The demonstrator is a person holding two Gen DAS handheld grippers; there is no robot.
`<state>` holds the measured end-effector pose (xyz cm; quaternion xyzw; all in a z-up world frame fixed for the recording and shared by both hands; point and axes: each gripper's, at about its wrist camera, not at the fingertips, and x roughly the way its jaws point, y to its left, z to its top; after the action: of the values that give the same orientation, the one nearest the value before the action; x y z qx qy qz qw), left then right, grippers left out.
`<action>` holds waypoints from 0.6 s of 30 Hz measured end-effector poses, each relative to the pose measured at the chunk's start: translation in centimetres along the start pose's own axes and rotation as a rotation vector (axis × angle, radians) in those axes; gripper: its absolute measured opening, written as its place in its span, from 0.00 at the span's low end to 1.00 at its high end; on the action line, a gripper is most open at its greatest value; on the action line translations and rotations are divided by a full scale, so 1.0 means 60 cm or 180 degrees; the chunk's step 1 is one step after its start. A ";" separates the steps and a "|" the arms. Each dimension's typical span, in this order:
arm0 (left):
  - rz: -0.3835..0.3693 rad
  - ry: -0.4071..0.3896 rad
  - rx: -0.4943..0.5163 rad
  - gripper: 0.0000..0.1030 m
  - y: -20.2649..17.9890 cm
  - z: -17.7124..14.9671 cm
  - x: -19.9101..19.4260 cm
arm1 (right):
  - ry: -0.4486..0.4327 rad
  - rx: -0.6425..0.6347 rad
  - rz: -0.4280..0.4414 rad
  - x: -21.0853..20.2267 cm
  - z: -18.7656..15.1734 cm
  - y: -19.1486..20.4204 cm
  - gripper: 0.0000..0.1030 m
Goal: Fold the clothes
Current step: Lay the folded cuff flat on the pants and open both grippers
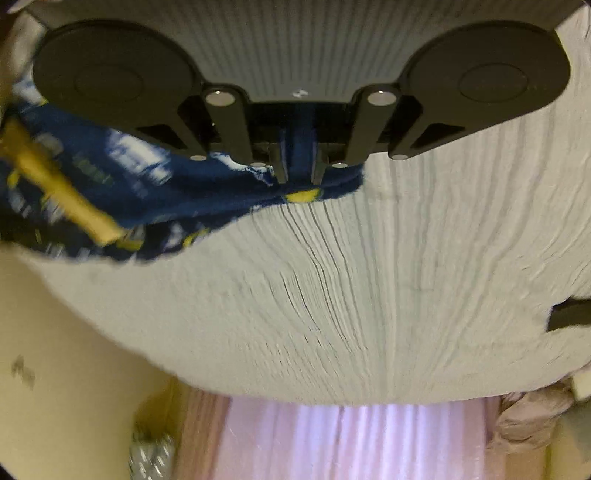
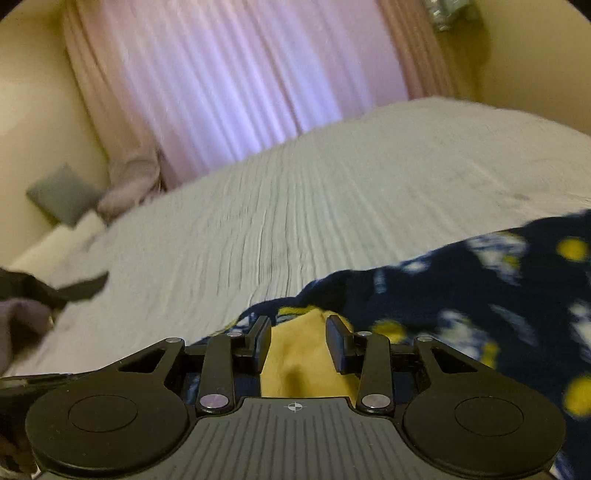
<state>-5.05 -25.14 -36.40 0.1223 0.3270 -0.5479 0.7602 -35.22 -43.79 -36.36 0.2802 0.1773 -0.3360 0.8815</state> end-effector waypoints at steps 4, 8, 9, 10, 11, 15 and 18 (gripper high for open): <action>-0.0149 -0.0166 0.0011 0.09 -0.007 -0.015 -0.080 | -0.0093 -0.0067 -0.0139 -0.075 -0.038 0.014 0.36; -0.0243 -0.0125 0.0228 0.09 -0.045 -0.055 -0.119 | -0.0096 -0.0306 -0.0368 -0.103 -0.093 0.041 0.36; -0.0171 -0.0045 0.0316 0.09 -0.054 -0.071 -0.112 | -0.0053 -0.0368 -0.0388 -0.099 -0.106 0.045 0.36; -0.0098 0.0034 0.0405 0.10 -0.063 -0.088 -0.104 | 0.0022 -0.0411 -0.0442 -0.087 -0.117 0.044 0.36; -0.0016 0.0125 0.0501 0.10 -0.070 -0.105 -0.091 | 0.0106 -0.0484 -0.0525 -0.072 -0.130 0.041 0.36; 0.0111 0.0190 0.0502 0.10 -0.070 -0.135 -0.078 | 0.0217 -0.0467 -0.0580 -0.057 -0.141 0.029 0.36; 0.0092 0.0047 0.0450 0.08 -0.073 -0.117 -0.125 | 0.0070 -0.0469 -0.0571 -0.088 -0.131 0.039 0.36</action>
<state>-13.00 -17.28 -36.19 0.1845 0.2913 -0.5577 0.7550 -38.30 -34.94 -38.96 0.2014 0.2356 -0.3966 0.8641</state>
